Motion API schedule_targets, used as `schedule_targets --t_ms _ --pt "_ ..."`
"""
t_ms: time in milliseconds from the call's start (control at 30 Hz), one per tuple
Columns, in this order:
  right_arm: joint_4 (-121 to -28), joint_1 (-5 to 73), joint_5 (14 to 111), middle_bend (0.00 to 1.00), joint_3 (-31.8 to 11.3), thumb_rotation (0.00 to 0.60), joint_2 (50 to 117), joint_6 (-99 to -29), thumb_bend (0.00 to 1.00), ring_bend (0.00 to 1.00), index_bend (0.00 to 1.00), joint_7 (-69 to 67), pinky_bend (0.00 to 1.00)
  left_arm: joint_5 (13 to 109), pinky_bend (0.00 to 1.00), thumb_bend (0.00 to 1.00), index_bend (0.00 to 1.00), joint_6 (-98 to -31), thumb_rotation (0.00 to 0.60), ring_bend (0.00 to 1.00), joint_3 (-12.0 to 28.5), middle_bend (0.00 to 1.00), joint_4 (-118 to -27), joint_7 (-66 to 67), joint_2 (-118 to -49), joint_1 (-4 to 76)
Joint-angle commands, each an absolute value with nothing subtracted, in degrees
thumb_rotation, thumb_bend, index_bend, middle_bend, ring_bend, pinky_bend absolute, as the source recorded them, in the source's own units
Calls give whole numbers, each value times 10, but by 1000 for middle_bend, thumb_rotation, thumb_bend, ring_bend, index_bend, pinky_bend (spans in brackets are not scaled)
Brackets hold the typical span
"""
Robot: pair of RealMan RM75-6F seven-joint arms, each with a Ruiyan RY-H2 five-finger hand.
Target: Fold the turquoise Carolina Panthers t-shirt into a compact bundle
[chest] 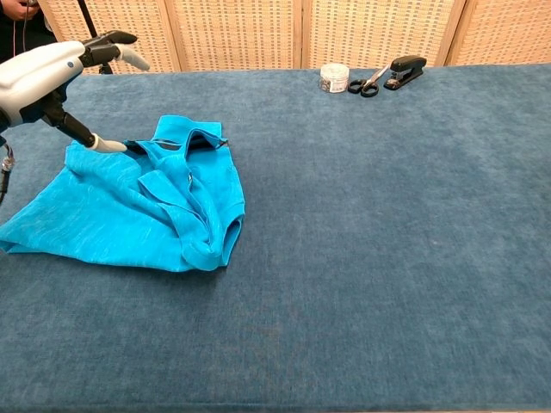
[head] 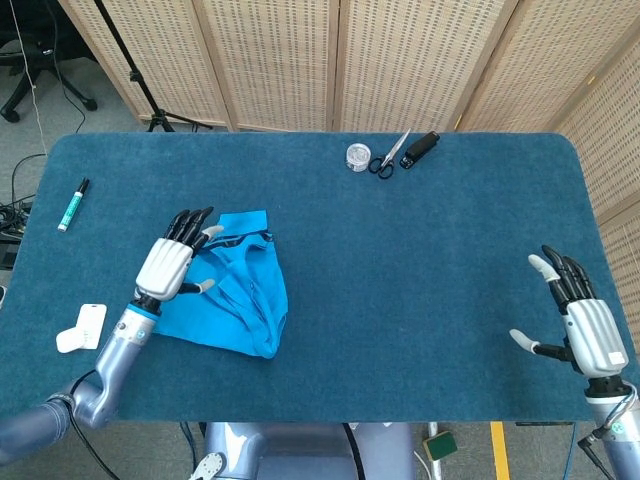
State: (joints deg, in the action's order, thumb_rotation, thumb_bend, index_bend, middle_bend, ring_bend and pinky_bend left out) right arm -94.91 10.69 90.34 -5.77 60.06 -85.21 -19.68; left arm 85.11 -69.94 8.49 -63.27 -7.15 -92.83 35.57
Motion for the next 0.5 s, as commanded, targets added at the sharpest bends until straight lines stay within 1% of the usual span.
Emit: schedule_targets --t_ms 33,300,500 --pt "-947 108 899 0 -59 600 602 -849 0 0 0 -194 0 841 0 75 259 -671 600 0 86 0 -571 -74 -947 373" --pt "-941 111 883 0 -64 600 605 -839 0 0 0 -193 0 835 0 142 342 -628 600 0 80 0 -458 -136 -995 392" --pt "-933 115 870 0 -67 600 609 -827 0 0 0 -191 0 837 0 169 353 -609 600 0 78 0 -393 -164 -1031 411"
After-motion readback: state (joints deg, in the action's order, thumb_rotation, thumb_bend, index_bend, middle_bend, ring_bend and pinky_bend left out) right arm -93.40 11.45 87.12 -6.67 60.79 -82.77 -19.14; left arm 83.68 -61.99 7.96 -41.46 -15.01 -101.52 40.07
